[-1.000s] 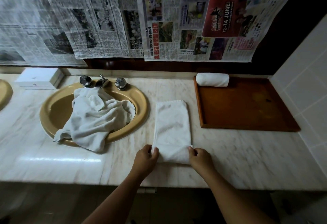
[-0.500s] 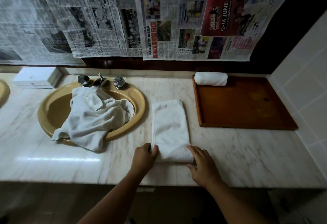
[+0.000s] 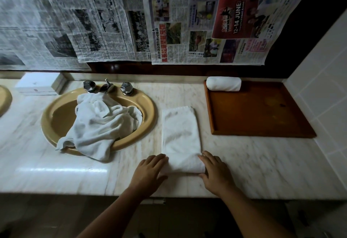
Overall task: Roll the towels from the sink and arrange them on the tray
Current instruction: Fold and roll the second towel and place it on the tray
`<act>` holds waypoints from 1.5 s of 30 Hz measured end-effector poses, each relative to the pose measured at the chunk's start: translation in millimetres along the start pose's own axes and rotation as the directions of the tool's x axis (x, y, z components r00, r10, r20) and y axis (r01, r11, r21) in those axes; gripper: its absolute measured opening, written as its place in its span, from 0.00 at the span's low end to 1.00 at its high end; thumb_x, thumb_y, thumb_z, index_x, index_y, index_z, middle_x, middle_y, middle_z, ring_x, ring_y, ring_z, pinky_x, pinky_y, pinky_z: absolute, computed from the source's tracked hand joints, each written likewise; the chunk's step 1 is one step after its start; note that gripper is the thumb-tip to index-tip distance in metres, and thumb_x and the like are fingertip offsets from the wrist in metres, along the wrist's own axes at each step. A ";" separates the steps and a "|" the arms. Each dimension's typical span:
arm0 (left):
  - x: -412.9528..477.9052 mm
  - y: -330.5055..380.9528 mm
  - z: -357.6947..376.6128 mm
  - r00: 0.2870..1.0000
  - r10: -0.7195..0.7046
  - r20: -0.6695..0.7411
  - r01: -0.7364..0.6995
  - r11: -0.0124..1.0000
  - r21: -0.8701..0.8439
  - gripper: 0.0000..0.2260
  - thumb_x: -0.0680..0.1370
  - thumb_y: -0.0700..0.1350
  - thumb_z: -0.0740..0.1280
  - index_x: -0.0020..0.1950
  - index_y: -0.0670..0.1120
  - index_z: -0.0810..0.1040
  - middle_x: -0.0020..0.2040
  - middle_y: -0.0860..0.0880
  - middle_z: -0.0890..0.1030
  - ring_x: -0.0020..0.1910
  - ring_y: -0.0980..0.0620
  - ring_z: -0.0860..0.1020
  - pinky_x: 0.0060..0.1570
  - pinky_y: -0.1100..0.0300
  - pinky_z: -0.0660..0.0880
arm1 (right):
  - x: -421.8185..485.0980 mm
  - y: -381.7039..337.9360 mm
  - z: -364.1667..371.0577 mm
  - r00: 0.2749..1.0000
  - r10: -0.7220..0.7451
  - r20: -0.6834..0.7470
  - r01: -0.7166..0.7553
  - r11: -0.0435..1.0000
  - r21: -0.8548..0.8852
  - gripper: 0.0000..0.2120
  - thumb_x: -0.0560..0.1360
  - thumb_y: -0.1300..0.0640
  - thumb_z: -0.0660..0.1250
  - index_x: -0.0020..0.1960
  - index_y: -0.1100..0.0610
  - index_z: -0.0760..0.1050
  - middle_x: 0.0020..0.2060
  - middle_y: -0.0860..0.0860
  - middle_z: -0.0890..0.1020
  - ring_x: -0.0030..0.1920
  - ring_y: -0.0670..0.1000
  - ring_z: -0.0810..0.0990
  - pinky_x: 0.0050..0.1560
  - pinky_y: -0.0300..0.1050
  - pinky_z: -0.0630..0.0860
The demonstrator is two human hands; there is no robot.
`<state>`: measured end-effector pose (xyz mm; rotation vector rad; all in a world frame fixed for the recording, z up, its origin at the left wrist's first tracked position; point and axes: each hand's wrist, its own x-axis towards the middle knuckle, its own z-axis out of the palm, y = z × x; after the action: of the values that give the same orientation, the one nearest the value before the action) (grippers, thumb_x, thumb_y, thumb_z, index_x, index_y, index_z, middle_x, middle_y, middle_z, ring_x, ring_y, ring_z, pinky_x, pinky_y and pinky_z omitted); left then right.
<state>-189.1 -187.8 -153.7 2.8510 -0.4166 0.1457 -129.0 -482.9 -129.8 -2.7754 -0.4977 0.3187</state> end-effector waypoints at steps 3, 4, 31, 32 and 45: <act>3.7 2.7 -0.1 0.998 -0.039 0.043 0.039 0.999 -0.004 0.30 0.76 0.57 0.70 0.76 0.53 0.68 0.74 0.52 0.72 0.68 0.48 0.74 0.61 0.52 0.76 | 0.3 -0.3 0.6 1.000 0.004 0.008 -0.004 1.000 -0.013 0.34 0.77 0.50 0.67 0.79 0.45 0.58 0.79 0.46 0.60 0.74 0.51 0.64 0.71 0.48 0.67; 5.7 5.1 -1.3 0.997 -0.061 0.041 0.062 0.998 -0.023 0.29 0.76 0.56 0.70 0.76 0.53 0.68 0.74 0.52 0.72 0.68 0.49 0.74 0.62 0.53 0.76 | 0.3 -0.4 2.0 1.000 0.010 0.003 -0.010 1.000 -0.003 0.33 0.76 0.50 0.66 0.79 0.45 0.58 0.78 0.46 0.62 0.73 0.50 0.65 0.71 0.48 0.68; 50.2 8.7 -3.6 0.749 -0.537 0.389 0.657 0.526 -0.540 0.34 0.73 0.73 0.55 0.72 0.54 0.72 0.61 0.48 0.81 0.58 0.46 0.79 0.61 0.44 0.76 | 36.3 -15.4 -3.5 0.897 0.441 0.011 -0.358 0.713 0.603 0.16 0.78 0.41 0.67 0.60 0.49 0.71 0.53 0.49 0.76 0.50 0.48 0.78 0.46 0.44 0.79; 51.9 9.2 -4.4 0.740 -0.547 0.392 0.668 0.527 -0.526 0.34 0.73 0.73 0.54 0.71 0.54 0.72 0.61 0.48 0.81 0.58 0.45 0.79 0.61 0.44 0.76 | 35.4 -15.6 -0.6 0.913 0.400 -0.078 -0.285 0.763 0.581 0.16 0.79 0.45 0.67 0.63 0.48 0.70 0.56 0.48 0.73 0.53 0.48 0.77 0.47 0.41 0.78; 34.0 21.7 -4.5 0.960 -0.158 -0.231 0.101 0.965 -0.240 0.12 0.83 0.48 0.64 0.64 0.47 0.78 0.66 0.49 0.75 0.61 0.48 0.75 0.52 0.51 0.79 | 13.9 0.4 -3.8 0.992 0.040 -0.117 -0.002 0.953 0.304 0.24 0.77 0.53 0.71 0.68 0.39 0.67 0.61 0.45 0.72 0.60 0.46 0.72 0.59 0.38 0.73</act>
<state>-163.3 -215.9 -139.6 2.5816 -0.1788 0.3993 -115.2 -479.2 -128.6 -2.4833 -0.3553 0.2078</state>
